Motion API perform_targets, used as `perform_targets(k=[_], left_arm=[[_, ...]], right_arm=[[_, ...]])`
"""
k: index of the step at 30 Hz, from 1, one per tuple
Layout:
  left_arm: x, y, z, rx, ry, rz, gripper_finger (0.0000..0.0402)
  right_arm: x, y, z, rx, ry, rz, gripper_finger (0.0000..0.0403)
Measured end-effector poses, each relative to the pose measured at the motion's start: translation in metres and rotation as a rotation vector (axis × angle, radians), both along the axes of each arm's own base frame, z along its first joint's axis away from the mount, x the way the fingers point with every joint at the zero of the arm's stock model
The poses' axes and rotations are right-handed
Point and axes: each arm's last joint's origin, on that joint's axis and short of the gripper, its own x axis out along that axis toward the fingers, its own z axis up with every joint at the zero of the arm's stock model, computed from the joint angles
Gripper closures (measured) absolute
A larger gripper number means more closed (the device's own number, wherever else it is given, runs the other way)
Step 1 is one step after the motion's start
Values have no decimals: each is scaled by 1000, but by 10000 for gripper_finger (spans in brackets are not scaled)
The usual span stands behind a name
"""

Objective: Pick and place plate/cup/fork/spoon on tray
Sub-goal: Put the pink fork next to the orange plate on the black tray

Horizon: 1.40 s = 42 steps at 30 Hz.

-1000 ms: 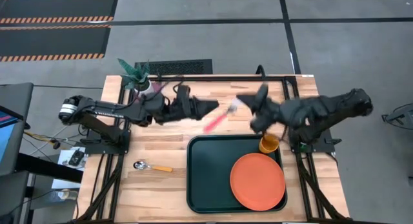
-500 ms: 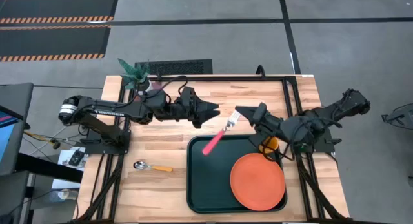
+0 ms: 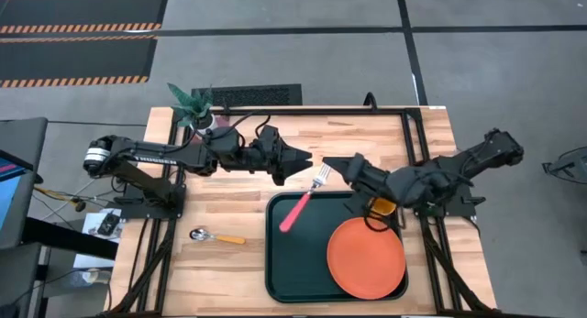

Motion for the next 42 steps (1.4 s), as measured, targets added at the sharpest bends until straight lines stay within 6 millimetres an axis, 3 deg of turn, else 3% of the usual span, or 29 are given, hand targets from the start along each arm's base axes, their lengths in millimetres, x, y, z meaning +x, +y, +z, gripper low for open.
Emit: perform_targets(k=[9, 24, 33, 42], left_arm=[[-1, -7, 1, 2, 0, -77, 235], [0, 1, -8, 66, 85, -106, 235], [1, -1, -11, 43, 114, -98, 235], [0, -1, -3, 29, 35, -99, 236]], right_arm=[[15, -11, -3, -34, 2, -35, 402], [4, 8, -4, -34, 6, -57, 402], [12, -3, -4, -4, -10, -21, 402], [16, -12, -3, 24, -24, -11, 402]])
